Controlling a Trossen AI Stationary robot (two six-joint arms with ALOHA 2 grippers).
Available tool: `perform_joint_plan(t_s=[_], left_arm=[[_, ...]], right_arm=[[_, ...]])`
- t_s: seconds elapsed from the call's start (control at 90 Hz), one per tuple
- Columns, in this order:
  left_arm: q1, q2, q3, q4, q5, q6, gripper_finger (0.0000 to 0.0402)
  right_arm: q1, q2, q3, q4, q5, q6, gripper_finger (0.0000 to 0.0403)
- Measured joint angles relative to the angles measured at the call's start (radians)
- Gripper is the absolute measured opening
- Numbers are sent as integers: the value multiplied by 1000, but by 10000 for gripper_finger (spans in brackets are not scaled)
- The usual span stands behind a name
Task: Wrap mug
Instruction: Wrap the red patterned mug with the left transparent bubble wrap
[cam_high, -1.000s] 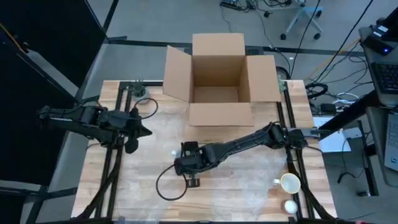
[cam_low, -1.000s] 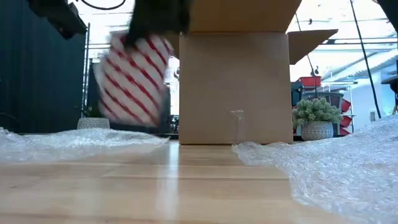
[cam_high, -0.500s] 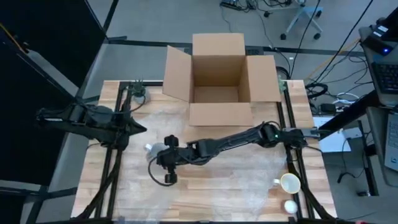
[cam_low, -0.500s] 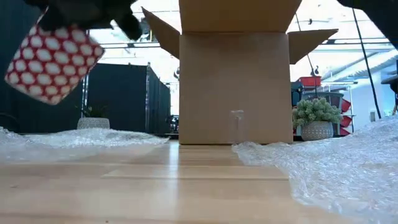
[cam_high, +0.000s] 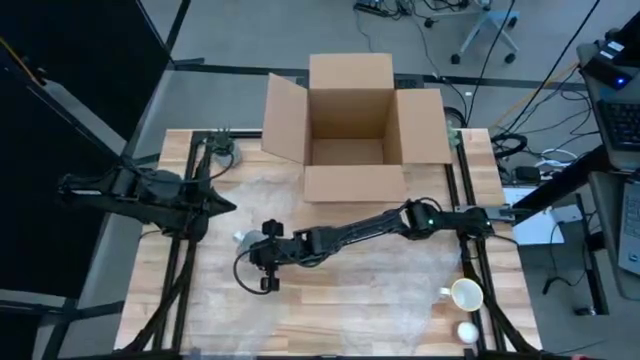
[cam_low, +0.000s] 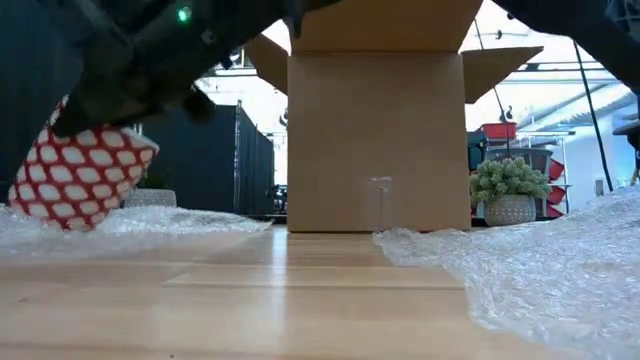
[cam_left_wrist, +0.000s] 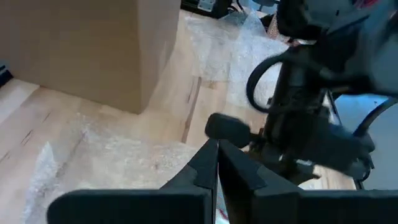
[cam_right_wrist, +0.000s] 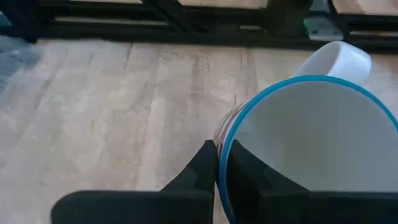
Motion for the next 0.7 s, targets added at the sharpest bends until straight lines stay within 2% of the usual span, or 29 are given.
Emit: perform_joint_plan(t_s=[0.167,0.4,0.7], left_arm=[[0,0,0,0,-1,-23,0],[0,0,0,0,-1,-23,0],[0,0,0,0,-1,-23,0]], right_arm=[[-6,0,0,4,-2,0,13],[-6,0,1,45,1,0,45],[-4,0,2,115,-1,-11,117]])
